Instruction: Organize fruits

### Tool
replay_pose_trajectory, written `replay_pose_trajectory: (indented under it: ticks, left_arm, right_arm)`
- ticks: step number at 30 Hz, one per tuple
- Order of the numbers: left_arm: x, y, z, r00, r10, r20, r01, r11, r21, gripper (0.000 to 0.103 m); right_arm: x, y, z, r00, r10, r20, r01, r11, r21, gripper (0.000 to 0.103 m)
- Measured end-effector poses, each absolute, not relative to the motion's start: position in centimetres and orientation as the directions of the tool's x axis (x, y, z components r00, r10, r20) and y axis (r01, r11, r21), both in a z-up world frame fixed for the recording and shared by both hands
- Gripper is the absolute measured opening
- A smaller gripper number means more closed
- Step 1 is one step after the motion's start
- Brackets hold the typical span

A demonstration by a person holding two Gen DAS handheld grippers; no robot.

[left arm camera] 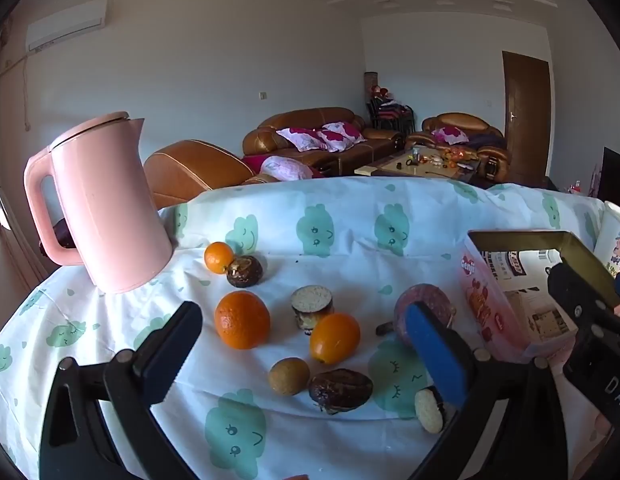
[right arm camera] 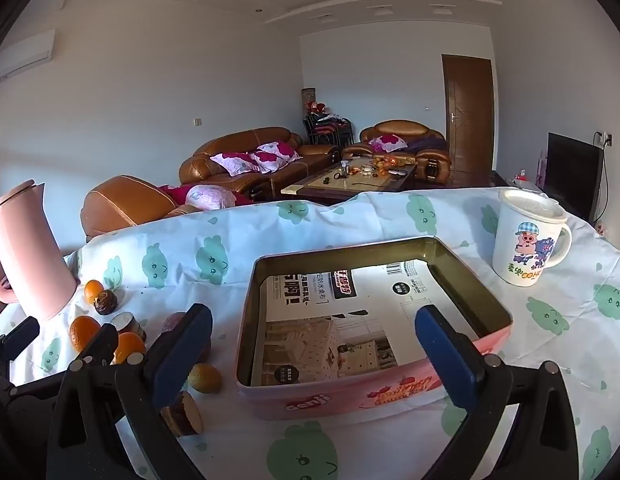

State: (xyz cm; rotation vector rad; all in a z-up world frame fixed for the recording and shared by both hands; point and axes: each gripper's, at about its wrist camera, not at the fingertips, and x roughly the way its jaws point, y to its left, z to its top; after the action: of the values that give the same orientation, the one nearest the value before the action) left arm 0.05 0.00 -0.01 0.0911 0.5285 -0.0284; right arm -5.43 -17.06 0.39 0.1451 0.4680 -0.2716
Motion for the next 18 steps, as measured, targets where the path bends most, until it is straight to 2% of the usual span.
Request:
replay_pose_trajectory:
  ticks: [10,18]
  left_arm:
    - [0.0,-0.1,-1.1,0.86,-0.006,-0.51,0.046,0.997,0.065,0.103]
    - [-0.1,0.0,-0.8,0.853,-0.011,-0.522,0.051,0.997,0.063,0.103]
  right_arm:
    - [-4.9,-16.5,-0.1,0.849,-0.206,-0.487,0.276,0.958,0.077,0.102]
    - [-5.2,-16.7,0.2,0.86,-0.209,-0.466,0.272,0.96,0.071,0.102]
